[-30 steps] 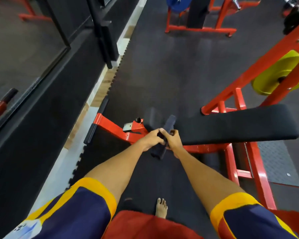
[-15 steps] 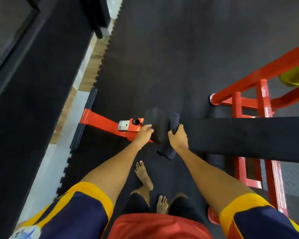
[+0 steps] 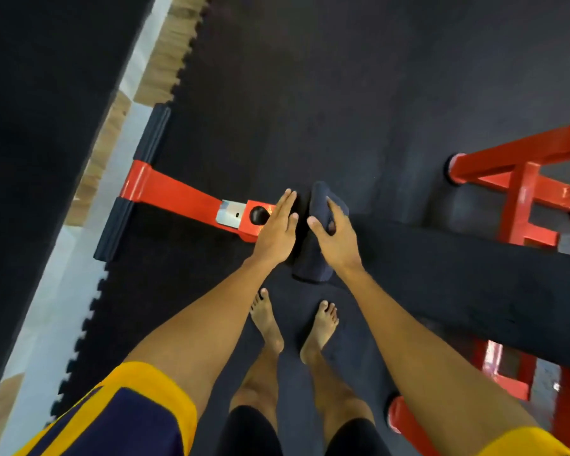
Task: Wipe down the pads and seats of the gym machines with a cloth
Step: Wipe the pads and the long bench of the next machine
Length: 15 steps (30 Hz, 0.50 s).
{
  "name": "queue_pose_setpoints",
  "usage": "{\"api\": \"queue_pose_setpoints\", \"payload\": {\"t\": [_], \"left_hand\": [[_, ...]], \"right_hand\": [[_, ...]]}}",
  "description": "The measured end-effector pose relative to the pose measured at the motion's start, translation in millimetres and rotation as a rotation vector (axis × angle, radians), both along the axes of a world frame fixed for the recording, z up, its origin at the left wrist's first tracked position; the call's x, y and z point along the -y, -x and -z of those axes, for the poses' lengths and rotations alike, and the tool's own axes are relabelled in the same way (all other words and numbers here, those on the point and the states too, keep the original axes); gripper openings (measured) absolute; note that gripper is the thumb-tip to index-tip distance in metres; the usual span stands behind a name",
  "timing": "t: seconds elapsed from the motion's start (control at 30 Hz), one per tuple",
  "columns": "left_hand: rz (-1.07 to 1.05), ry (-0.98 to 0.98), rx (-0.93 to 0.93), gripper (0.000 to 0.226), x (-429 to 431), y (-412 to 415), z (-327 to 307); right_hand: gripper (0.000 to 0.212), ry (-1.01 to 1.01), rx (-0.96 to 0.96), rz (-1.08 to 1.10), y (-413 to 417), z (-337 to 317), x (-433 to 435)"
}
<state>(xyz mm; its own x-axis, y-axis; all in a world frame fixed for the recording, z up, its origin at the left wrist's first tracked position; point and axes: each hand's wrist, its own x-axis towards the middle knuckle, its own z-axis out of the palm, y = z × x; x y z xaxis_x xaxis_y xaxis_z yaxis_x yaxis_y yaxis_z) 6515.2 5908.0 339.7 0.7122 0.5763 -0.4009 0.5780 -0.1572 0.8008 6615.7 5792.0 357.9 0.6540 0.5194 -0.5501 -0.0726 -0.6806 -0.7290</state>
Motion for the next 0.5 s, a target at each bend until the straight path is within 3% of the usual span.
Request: {"api": "queue_pose_setpoints", "payload": {"t": [0.13, 0.3, 0.4, 0.5], "left_hand": [[0.062, -0.127, 0.053, 0.056, 1, -1, 28], [0.036, -0.216, 0.128, 0.053, 3, -4, 47], [0.057, -0.288, 0.173, 0.054, 3, -6, 57], [0.056, -0.272, 0.148, 0.053, 2, -6, 60]], "right_hand": [[0.069, 0.053, 0.170, -0.086, 19, 34, -3], [0.059, -0.119, 0.233, -0.037, 1, 63, -36], [0.045, -0.131, 0.193, 0.065, -47, 83, -56], [0.037, -0.040, 0.020, 0.151, -74, 85, -62]]}}
